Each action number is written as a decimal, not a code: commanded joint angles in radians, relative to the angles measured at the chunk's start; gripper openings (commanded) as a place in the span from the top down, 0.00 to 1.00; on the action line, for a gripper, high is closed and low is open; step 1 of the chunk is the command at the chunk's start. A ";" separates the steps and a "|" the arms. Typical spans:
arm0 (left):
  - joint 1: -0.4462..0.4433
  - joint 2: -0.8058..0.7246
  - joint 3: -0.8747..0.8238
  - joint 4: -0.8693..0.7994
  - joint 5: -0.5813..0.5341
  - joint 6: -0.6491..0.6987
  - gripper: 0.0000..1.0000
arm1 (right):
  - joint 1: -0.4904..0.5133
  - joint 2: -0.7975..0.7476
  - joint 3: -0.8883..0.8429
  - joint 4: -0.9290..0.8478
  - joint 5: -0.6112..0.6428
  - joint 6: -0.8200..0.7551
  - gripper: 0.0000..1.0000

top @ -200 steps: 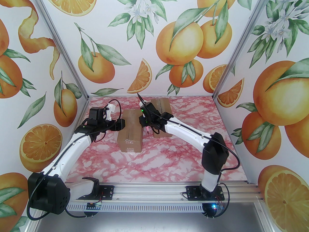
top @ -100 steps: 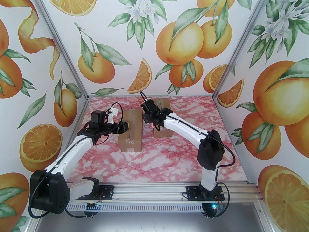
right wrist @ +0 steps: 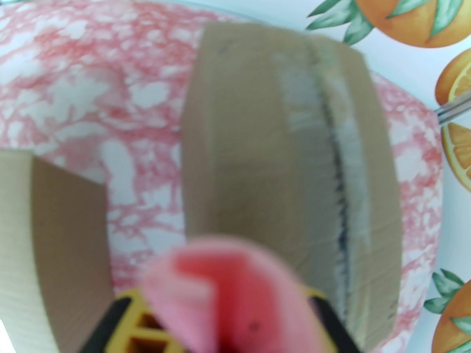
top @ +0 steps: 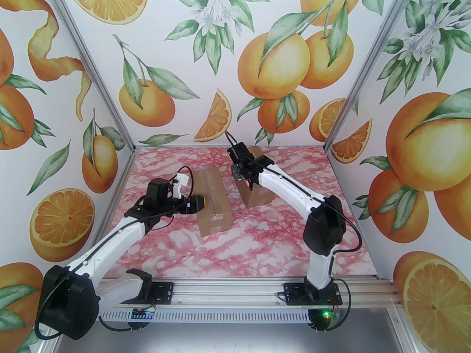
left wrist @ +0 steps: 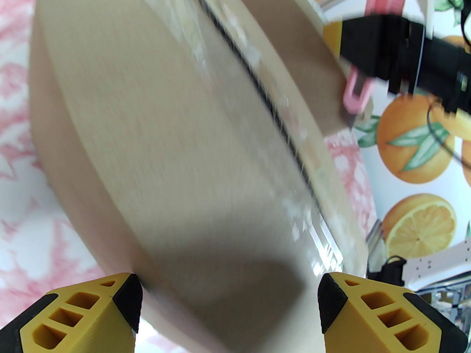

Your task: Unpack the express box

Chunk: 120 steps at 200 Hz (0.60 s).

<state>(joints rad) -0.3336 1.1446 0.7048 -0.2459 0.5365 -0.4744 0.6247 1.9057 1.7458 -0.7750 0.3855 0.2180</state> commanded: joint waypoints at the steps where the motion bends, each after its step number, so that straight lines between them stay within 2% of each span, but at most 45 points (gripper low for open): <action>1: -0.037 -0.041 -0.019 0.056 -0.050 -0.061 0.17 | -0.005 0.012 0.021 0.020 0.001 -0.045 1.00; 34: -0.075 -0.075 0.017 -0.021 -0.136 -0.029 0.18 | 0.017 -0.021 0.024 0.065 -0.052 -0.058 1.00; 57: -0.068 -0.130 0.098 -0.132 -0.235 0.062 0.18 | 0.044 -0.082 -0.007 0.132 -0.075 -0.064 1.00; 76: -0.030 -0.129 0.194 -0.220 -0.283 0.149 0.27 | 0.053 -0.129 -0.028 0.186 -0.103 -0.043 1.00; 99: 0.061 -0.071 0.272 -0.192 -0.256 0.209 0.36 | 0.056 -0.165 -0.048 0.276 -0.118 -0.034 1.00; 120: 0.124 0.044 0.350 -0.144 -0.187 0.235 0.36 | 0.064 -0.162 -0.029 0.338 -0.140 -0.028 1.00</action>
<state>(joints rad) -0.2668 1.0760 0.9745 -0.4141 0.3115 -0.3222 0.6830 1.7718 1.7103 -0.5701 0.2871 0.1764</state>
